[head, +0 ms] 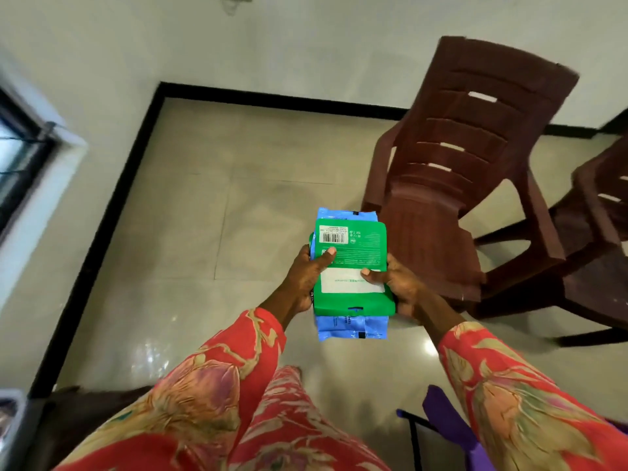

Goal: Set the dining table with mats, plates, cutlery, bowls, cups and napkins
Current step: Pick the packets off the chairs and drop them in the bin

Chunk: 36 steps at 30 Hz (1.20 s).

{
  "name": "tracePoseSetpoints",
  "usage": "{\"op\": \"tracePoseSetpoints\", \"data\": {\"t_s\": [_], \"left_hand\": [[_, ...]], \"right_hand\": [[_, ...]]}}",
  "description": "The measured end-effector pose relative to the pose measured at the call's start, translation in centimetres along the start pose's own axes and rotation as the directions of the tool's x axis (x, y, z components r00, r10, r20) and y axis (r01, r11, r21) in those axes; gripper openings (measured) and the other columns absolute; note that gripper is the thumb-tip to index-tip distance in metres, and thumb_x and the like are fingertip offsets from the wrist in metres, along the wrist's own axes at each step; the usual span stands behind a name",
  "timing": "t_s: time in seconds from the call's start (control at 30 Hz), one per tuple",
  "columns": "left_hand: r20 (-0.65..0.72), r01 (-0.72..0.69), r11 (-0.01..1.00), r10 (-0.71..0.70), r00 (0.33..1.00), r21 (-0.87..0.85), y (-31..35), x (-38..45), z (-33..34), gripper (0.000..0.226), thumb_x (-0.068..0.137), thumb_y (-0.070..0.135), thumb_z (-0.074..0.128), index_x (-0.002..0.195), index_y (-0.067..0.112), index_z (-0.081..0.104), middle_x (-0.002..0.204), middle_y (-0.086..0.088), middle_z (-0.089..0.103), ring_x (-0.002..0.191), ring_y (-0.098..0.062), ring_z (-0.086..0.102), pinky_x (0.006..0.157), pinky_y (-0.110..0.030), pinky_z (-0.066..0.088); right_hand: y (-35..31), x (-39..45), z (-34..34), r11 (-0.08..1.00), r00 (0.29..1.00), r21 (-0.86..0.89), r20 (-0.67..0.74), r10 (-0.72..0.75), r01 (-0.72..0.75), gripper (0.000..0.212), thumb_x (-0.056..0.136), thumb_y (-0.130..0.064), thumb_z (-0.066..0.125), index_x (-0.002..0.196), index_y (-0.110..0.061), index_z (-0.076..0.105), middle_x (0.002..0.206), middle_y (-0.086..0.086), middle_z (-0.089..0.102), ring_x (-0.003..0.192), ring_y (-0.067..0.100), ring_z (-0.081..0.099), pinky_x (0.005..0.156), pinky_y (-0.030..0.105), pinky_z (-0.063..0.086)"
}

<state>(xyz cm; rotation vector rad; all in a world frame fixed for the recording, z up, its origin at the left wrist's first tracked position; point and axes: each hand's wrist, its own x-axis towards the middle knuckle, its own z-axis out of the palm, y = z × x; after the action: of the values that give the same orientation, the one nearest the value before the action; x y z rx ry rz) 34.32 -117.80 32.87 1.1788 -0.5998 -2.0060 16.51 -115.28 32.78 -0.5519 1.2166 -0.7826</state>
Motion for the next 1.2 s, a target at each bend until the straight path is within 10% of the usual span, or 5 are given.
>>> {"op": "tracePoseSetpoints", "data": {"t_s": [0.33,0.47,0.7,1.2], "left_hand": [[-0.299,-0.223,0.969,0.183,0.937,-0.107,-6.7,-15.7,-9.0,0.012,0.097,0.01,0.049,0.094,0.019,0.056,0.088,-0.003,0.069,0.069,-0.015,0.069,0.061,-0.031,0.059],[-0.417,-0.269,0.954,0.192,0.889,-0.135,-10.1,-23.1,-12.7,0.01,0.097,0.009,0.048,0.094,0.015,0.056,0.071,0.004,0.073,0.061,-0.011,0.069,0.055,-0.028,0.058],[-0.689,-0.309,0.928,0.086,0.72,-0.208,-15.8,-35.6,-19.1,0.031,0.092,0.009,0.057,0.122,0.0,0.052,0.116,-0.02,0.064,0.093,-0.033,0.065,0.085,-0.049,0.053],[-0.895,-0.549,0.778,-0.036,0.445,-0.305,-29.8,-59.2,-30.1,0.027,0.094,0.008,0.054,0.12,0.006,0.054,0.116,-0.015,0.064,0.089,-0.027,0.066,0.079,-0.045,0.054]], "right_hand": [[9.4,-4.1,9.8,0.972,0.961,-0.228,0.252,0.114,-0.055,0.109,0.041,-0.018,0.094,0.135,-0.01,0.039,0.128,0.019,0.058,0.113,0.041,0.058,0.088,0.063,0.047],[14.0,-7.7,15.2,0.947,0.923,-0.312,0.338,0.186,-0.077,0.085,0.059,-0.005,0.079,0.135,-0.006,0.04,0.128,0.022,0.057,0.113,0.044,0.056,0.083,0.059,0.051],[21.9,-13.4,24.9,0.859,0.828,-0.494,0.422,0.37,-0.133,0.046,0.078,0.012,0.054,0.119,-0.007,0.051,0.121,0.022,0.06,0.104,0.04,0.059,0.087,0.058,0.048],[41.6,-26.6,43.7,0.648,0.655,-0.76,0.467,0.594,-0.046,0.038,0.076,0.016,0.041,0.096,-0.009,0.061,0.095,0.012,0.067,0.081,0.029,0.063,0.067,0.035,0.056]]}}
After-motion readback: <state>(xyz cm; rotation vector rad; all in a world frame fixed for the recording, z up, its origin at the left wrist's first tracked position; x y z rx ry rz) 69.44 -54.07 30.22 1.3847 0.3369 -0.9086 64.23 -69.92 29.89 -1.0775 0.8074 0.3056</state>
